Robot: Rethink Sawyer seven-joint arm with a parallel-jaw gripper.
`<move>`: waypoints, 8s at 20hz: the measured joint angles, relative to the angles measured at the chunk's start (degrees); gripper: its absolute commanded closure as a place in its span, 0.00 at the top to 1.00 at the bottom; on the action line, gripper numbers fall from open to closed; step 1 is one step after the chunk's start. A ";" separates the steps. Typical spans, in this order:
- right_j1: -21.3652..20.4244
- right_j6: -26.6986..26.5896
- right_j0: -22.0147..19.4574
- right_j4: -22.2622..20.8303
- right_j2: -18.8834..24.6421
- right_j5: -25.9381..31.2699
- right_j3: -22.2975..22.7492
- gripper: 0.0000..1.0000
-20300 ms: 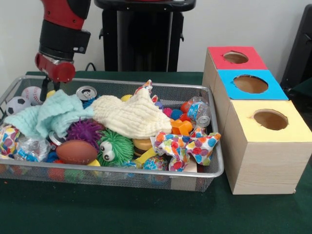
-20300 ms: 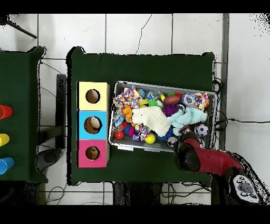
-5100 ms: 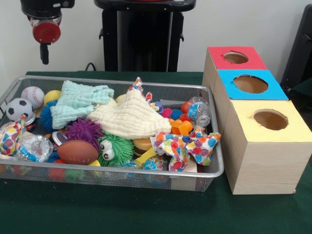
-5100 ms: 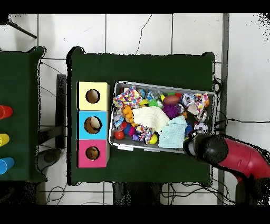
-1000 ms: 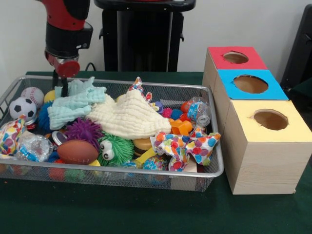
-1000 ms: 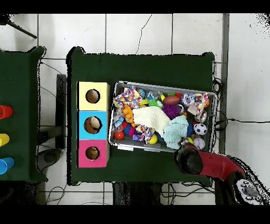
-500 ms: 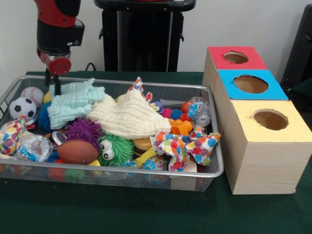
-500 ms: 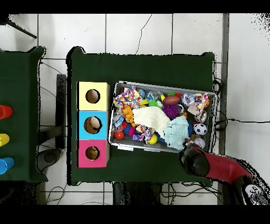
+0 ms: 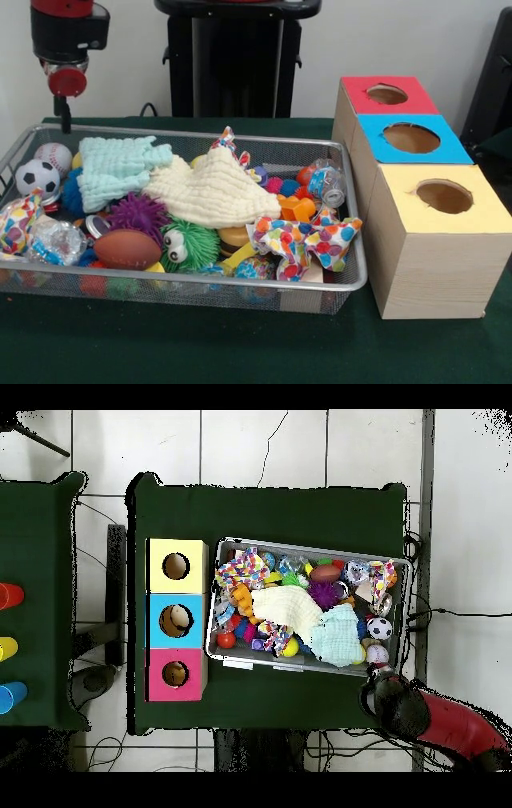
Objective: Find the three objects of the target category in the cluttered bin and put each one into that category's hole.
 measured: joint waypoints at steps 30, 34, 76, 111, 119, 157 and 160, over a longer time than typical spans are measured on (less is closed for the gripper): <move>9.38 0.00 0.95 -9.02 -0.50 -1.86 -7.61 1.00; 9.83 0.00 -0.76 -9.39 0.30 -1.86 -8.62 1.00; -2.86 0.00 -7.59 -5.36 15.13 14.32 -1.59 1.00; 12.11 0.00 -5.59 -13.99 14.04 6.49 -12.42 1.00; 12.14 0.00 -4.72 -14.66 13.64 6.27 -12.88 0.00; -8.67 0.00 -6.83 -7.38 14.72 15.16 -3.55 0.00; -8.45 0.00 -6.82 -7.06 15.37 15.16 -3.37 0.00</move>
